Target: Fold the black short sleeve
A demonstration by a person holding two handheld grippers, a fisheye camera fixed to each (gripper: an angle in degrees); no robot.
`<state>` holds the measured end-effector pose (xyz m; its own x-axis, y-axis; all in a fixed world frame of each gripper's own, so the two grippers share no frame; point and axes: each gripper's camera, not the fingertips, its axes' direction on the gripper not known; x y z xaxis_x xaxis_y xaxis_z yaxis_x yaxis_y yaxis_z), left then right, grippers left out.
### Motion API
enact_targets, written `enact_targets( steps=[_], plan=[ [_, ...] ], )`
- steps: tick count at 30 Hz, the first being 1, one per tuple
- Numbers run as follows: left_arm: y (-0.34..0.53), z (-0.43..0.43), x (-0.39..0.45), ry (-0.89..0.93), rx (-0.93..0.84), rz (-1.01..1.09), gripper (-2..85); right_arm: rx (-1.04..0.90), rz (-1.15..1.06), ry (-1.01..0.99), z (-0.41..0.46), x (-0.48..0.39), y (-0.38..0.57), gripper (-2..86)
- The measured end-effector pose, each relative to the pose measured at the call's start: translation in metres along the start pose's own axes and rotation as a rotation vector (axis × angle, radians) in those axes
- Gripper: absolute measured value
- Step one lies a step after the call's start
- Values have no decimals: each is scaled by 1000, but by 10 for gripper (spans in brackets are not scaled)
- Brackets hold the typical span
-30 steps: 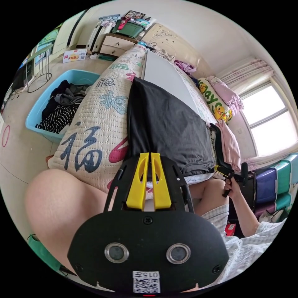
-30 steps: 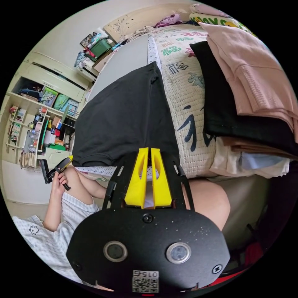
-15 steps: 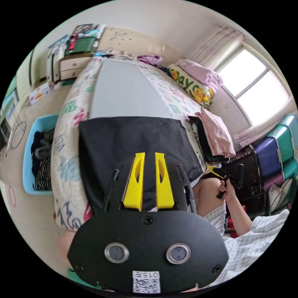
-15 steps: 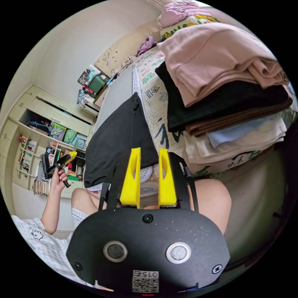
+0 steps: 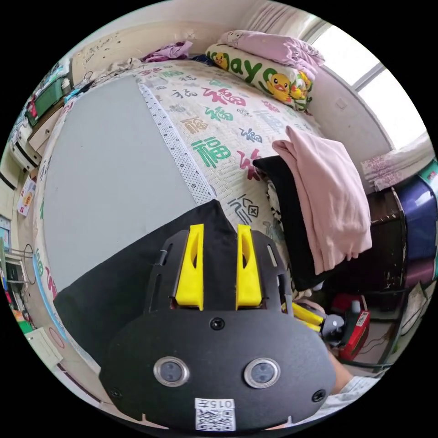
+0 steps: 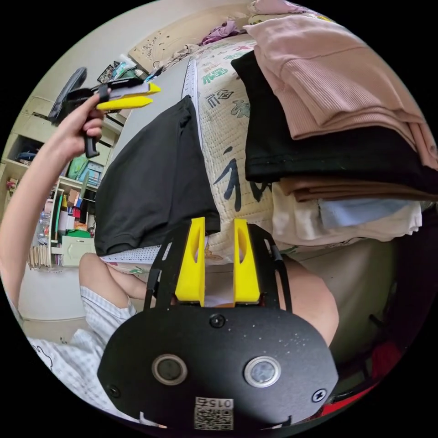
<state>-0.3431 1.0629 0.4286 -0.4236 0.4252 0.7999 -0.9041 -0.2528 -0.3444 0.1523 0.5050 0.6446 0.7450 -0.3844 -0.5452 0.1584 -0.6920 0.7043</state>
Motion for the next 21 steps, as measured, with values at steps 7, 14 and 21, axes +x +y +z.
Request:
enact_targets(
  steps=[7, 14, 21],
  plan=[
    [-71, 7, 21, -10, -54, -84, 112, -55, 23, -6, 9, 1, -19, 96],
    [-94, 16, 32, -167, -96, -42, 67, -74, 38, 76, 19, -12, -33, 87],
    [-88, -10, 29, -141, -70, -5, 10, -81, 68, 138, 23, -24, -36, 83]
  ],
)
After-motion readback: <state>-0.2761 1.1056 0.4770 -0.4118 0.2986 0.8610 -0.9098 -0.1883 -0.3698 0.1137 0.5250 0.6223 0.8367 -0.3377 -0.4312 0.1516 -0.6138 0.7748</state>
